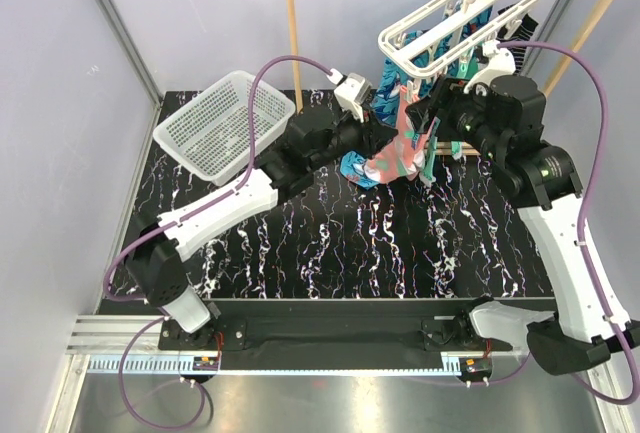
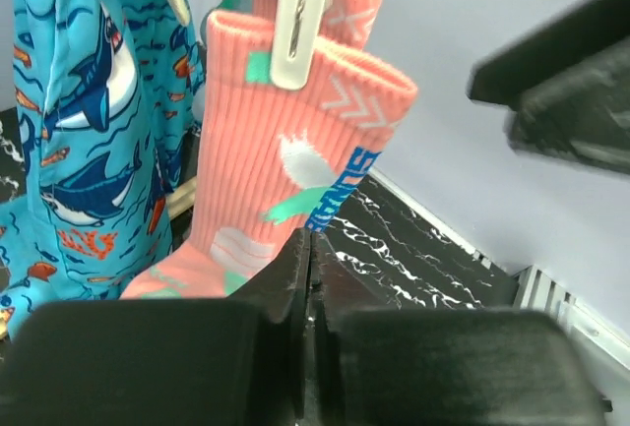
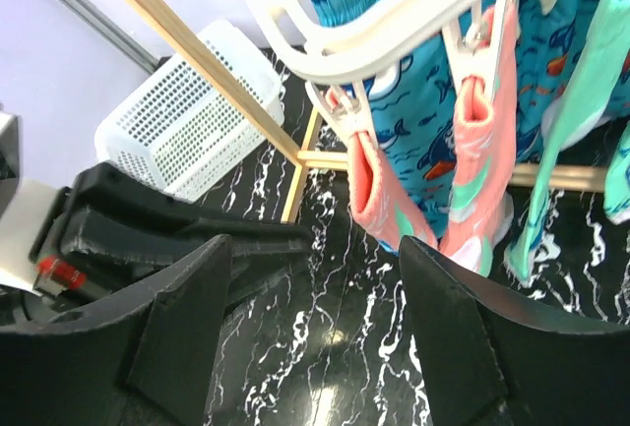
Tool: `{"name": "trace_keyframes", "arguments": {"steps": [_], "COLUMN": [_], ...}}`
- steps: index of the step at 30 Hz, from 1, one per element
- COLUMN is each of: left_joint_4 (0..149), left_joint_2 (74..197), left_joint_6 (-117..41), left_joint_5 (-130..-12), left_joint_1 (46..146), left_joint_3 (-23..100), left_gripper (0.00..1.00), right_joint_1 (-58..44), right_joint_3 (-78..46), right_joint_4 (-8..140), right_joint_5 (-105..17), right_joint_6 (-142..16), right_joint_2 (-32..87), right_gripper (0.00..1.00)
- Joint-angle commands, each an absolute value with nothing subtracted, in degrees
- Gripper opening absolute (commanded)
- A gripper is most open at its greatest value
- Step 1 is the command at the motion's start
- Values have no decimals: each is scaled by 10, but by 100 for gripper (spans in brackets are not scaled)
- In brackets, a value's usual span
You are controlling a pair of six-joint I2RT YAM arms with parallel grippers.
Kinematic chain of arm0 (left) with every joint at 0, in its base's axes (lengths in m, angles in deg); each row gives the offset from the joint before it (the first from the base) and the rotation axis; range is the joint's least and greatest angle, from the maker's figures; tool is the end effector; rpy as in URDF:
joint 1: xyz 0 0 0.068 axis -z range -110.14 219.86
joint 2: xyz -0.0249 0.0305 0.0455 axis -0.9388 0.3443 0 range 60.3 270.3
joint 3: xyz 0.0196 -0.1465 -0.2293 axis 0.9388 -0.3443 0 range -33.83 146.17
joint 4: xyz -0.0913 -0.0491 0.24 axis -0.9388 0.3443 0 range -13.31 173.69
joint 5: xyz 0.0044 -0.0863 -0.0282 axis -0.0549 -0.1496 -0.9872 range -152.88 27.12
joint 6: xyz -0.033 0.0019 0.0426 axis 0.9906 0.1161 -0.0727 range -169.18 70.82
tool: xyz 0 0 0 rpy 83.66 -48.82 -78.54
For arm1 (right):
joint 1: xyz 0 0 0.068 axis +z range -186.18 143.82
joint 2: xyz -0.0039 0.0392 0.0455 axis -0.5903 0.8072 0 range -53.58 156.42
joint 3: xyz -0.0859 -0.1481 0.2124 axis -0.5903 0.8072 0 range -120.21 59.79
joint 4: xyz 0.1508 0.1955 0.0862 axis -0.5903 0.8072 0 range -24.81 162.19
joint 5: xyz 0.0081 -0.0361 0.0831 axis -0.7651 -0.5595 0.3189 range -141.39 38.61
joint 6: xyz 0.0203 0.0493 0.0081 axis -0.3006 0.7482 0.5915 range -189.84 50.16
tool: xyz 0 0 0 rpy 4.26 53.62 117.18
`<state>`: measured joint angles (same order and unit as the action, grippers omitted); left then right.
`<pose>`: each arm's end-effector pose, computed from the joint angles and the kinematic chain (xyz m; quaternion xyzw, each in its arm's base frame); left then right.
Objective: Remove the socks clipped to the hanger
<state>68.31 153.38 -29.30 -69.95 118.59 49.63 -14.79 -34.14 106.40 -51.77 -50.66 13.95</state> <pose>0.2573 -0.2998 0.3930 0.2194 0.6801 -0.4299 0.5519 0.2029 0.0792 0.4921 -0.0132 0.7922 0.2090 0.5732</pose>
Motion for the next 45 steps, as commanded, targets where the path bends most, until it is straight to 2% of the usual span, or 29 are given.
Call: {"name": "trace_keyframes", "arguments": {"steps": [1,2,3,6,13,19,22,23,25,26,29,37,45], "left_joint_4": [675,674,666,654,661,704,706,698,694,686,674,649,661], "left_joint_2": [1524,1525,1528,1552,1635,1704,1723,1723,1715,1710,1672,1558,1531], "left_joint_6": [-291,-286,-276,-271,-268,-264,-261,-267,-273,-276,-280,-280,-289], "left_joint_5": [-698,-691,-676,-642,-562,-461,-427,-426,-439,-449,-471,-480,-490], "left_joint_1": [1187,1188,1189,1199,1222,1236,1236,1236,1236,1236,1237,1239,1253], "left_joint_3": [493,491,486,492,567,653,665,660,654,647,609,499,480], "left_gripper": [26,55,64,79,87,88,80,58,34,19,0,0,0], "right_joint_1": [-146,-145,-145,-146,-145,-145,-145,-146,-145,-145,-146,-146,-146], "right_joint_3": [-382,-377,-374,-360,-356,-343,-336,-334,-327,-324,-317,-331,-350], "right_joint_4": [1051,1051,1051,1051,1062,1064,1063,1062,1059,1057,1052,1026,973], "right_joint_5": [-530,-530,-530,-527,-531,-535,-530,-527,-524,-524,-532,-537,-537], "right_joint_6": [-531,-529,-526,-516,-525,-538,-540,-541,-540,-539,-528,-487,-445], "right_joint_2": [126,119,114,82,36,21,18,17,18,18,25,93,147], "right_gripper": [76,76,76,76,77,77,77,77,77,77,76,69,65]}}
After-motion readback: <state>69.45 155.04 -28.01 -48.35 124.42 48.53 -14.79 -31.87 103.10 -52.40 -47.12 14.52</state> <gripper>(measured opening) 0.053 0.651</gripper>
